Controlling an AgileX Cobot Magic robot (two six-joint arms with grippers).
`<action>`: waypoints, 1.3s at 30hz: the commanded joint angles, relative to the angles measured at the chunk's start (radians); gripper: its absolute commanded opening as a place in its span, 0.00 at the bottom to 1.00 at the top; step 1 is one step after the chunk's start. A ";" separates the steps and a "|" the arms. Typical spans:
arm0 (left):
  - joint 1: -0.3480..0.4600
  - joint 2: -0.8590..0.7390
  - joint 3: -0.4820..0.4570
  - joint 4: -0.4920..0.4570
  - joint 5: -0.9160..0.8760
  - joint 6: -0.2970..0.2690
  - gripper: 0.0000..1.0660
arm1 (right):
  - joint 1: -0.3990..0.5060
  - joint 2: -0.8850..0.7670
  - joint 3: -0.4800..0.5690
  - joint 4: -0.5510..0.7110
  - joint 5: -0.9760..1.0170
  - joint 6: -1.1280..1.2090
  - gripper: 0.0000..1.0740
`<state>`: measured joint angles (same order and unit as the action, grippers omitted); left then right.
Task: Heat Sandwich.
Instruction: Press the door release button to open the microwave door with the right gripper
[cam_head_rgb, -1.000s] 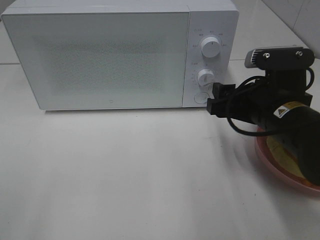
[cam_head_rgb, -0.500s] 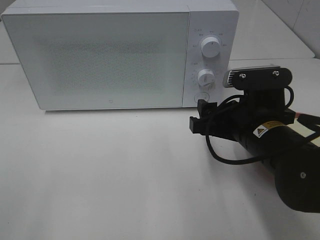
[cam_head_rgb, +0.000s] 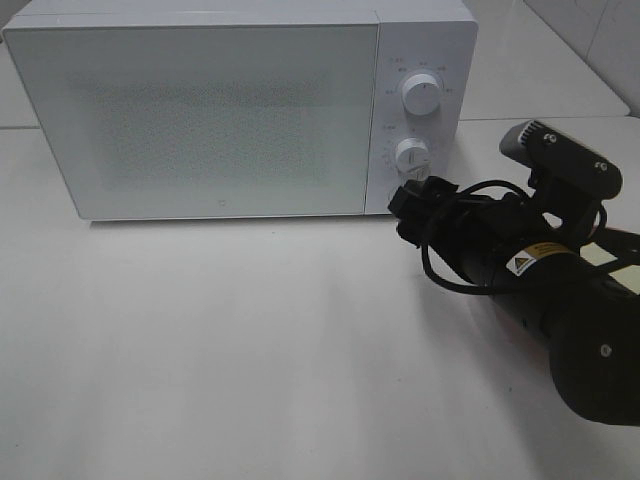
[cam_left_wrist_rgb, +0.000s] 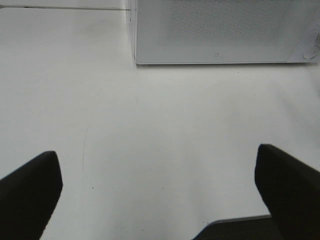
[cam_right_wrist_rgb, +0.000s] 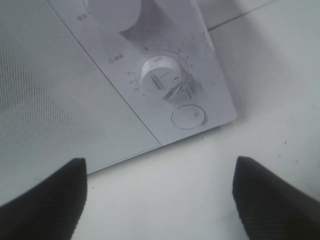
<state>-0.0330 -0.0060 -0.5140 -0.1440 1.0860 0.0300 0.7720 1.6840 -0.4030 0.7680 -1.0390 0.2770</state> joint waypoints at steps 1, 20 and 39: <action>0.005 -0.021 0.000 -0.005 -0.014 0.002 0.92 | 0.002 0.000 0.000 -0.001 0.014 0.209 0.69; 0.005 -0.021 0.000 -0.005 -0.014 0.002 0.92 | 0.002 0.000 0.000 -0.002 0.069 0.917 0.33; 0.005 -0.020 0.000 -0.005 -0.014 0.002 0.92 | -0.001 0.022 -0.016 -0.007 0.064 0.984 0.00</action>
<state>-0.0330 -0.0060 -0.5140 -0.1440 1.0860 0.0300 0.7720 1.6900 -0.4050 0.7680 -0.9710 1.2600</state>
